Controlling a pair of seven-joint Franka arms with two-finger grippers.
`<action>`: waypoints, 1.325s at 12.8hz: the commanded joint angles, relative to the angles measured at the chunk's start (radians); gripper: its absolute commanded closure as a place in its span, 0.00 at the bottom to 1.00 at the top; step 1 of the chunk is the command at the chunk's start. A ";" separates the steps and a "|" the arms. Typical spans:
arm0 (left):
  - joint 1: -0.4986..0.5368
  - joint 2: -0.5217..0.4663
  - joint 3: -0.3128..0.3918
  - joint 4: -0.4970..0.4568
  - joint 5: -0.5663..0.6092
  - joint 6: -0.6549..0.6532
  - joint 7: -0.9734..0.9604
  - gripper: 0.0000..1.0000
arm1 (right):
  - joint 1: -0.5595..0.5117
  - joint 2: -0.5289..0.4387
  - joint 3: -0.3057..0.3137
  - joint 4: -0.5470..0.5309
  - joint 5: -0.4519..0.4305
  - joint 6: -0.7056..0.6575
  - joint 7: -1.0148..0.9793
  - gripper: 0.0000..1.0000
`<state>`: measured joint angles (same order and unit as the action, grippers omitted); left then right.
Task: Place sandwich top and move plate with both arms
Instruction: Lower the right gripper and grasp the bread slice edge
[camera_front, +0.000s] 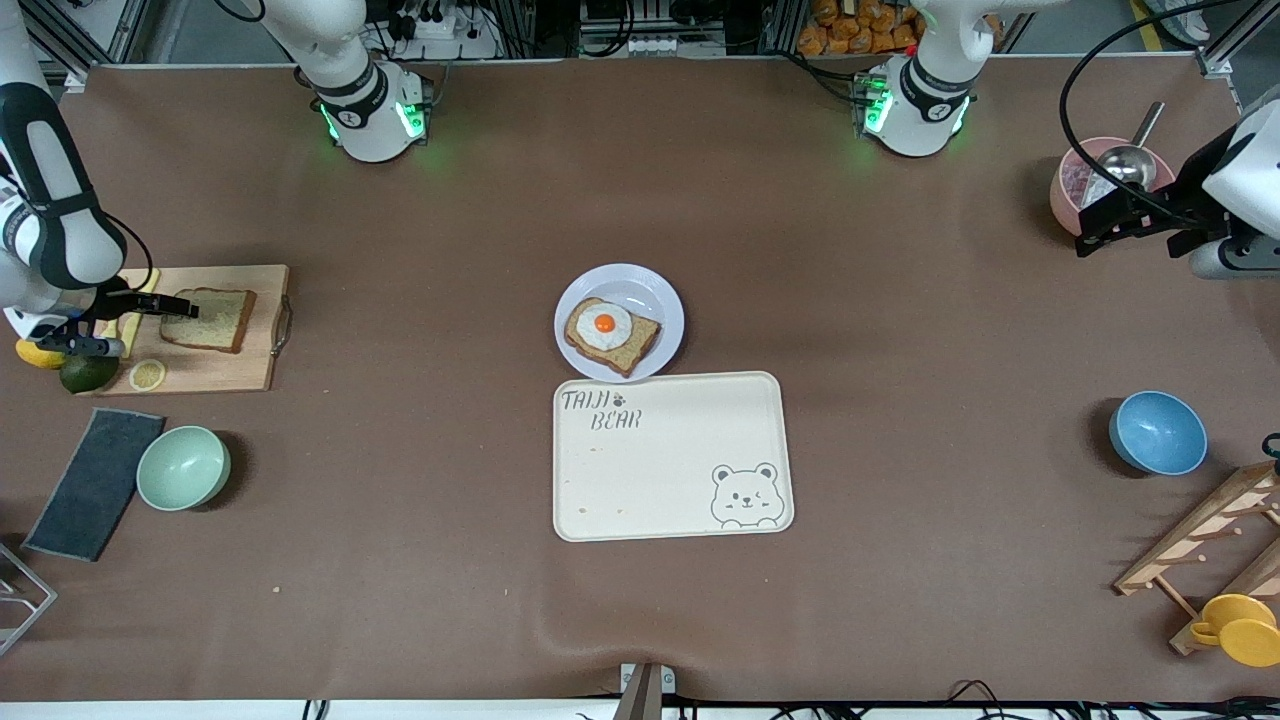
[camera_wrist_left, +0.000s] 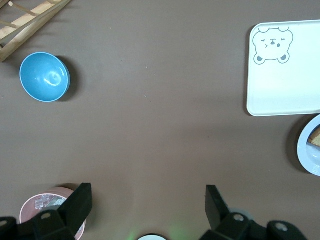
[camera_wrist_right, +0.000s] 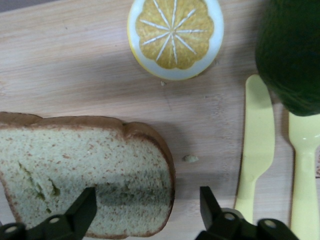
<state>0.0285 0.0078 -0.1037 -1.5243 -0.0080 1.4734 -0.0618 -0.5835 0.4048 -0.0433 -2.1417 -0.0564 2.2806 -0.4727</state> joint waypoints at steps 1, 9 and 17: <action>0.001 -0.009 -0.002 -0.008 -0.001 0.001 -0.006 0.00 | -0.033 0.019 0.023 0.022 0.033 -0.010 -0.024 1.00; 0.002 -0.003 -0.002 -0.008 -0.003 0.002 -0.001 0.00 | -0.041 0.023 0.023 0.026 0.050 -0.015 -0.073 1.00; -0.001 0.006 -0.002 -0.008 -0.001 0.005 -0.001 0.00 | -0.029 0.009 0.031 0.075 0.055 -0.093 -0.090 1.00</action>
<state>0.0282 0.0151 -0.1039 -1.5307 -0.0080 1.4734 -0.0618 -0.6041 0.4050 -0.0387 -2.1072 -0.0205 2.2358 -0.5482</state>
